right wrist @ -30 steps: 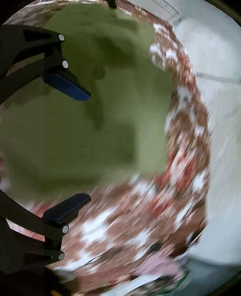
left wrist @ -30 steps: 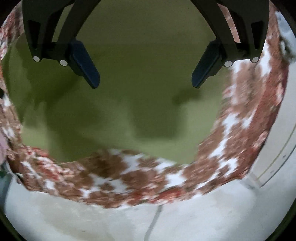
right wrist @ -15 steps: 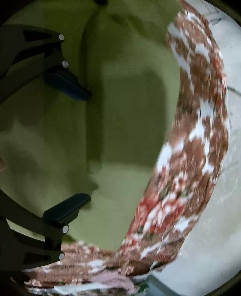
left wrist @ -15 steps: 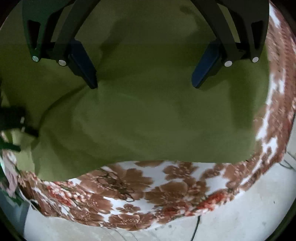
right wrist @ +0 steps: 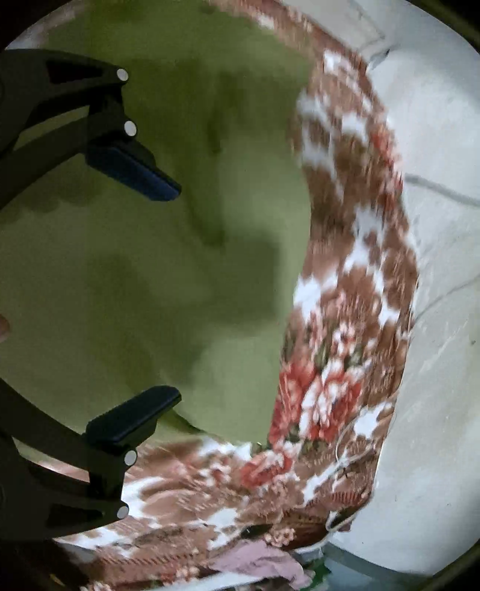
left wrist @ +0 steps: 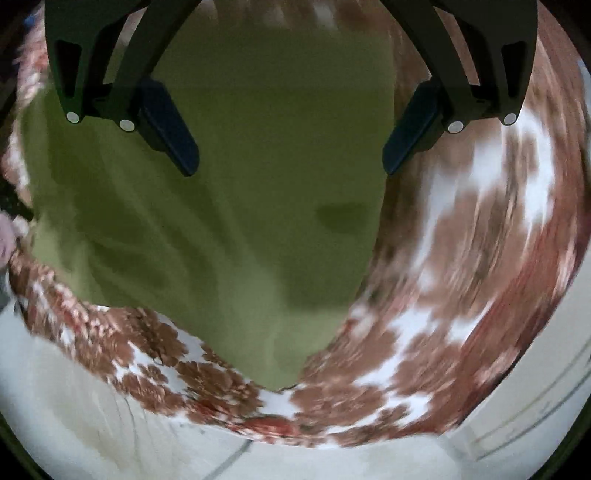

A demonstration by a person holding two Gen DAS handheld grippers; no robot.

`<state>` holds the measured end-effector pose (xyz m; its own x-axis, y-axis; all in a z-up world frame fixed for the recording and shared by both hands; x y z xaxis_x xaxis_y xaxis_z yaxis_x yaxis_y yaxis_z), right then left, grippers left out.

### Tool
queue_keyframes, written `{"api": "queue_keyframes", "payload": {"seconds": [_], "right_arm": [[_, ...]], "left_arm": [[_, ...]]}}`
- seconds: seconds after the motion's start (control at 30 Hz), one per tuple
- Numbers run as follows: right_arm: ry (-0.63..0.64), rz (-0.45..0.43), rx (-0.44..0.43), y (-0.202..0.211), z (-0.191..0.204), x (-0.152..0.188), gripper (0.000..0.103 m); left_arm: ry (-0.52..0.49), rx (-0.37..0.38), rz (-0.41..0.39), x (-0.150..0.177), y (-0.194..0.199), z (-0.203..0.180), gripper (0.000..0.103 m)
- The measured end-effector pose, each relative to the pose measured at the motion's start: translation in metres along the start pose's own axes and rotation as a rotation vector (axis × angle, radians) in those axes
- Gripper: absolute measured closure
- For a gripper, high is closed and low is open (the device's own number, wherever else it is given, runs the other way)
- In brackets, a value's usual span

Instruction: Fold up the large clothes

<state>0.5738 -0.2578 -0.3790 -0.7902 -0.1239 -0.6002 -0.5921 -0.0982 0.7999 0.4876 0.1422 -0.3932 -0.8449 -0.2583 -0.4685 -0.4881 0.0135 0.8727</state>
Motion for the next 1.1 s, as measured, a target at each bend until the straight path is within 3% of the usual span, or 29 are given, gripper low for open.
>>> {"api": "queue_keyframes", "payload": {"seconds": [0.2, 0.43, 0.73, 0.93, 1.1], "right_arm": [[0.03, 0.04, -0.076, 0.036, 0.031, 0.025, 0.005], [0.071, 0.092, -0.046, 0.029, 0.044, 0.052, 0.005], [0.119, 0.12, -0.033, 0.022, 0.059, 0.074, 0.005], [0.099, 0.142, 0.001, 0.017, 0.056, 0.085, 0.005], [0.058, 0.144, 0.014, 0.017, 0.054, 0.091, 0.005]], "left_arm": [[0.343, 0.117, -0.026, 0.112, 0.037, 0.033, 0.005], [0.504, 0.199, -0.109, 0.182, 0.016, 0.042, 0.006], [0.557, 0.333, -0.17, 0.175, -0.028, 0.041, 0.005], [0.617, 0.454, -0.227, 0.14, -0.045, 0.049, 0.005], [0.638, 0.482, -0.245, 0.115, -0.062, 0.048, 0.005]]}}
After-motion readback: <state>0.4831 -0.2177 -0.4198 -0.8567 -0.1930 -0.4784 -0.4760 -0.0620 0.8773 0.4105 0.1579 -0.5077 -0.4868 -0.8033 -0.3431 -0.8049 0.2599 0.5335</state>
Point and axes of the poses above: each gripper's, at about its wrist camera, not at the fingertips, and y roughly against the way its jaws point, z to its left, x to its underside, the point moved 1 cm from there along -y, roughly the way its jaws point, and after that the axes turned 1 degree about -z, right-handed, at the moved point
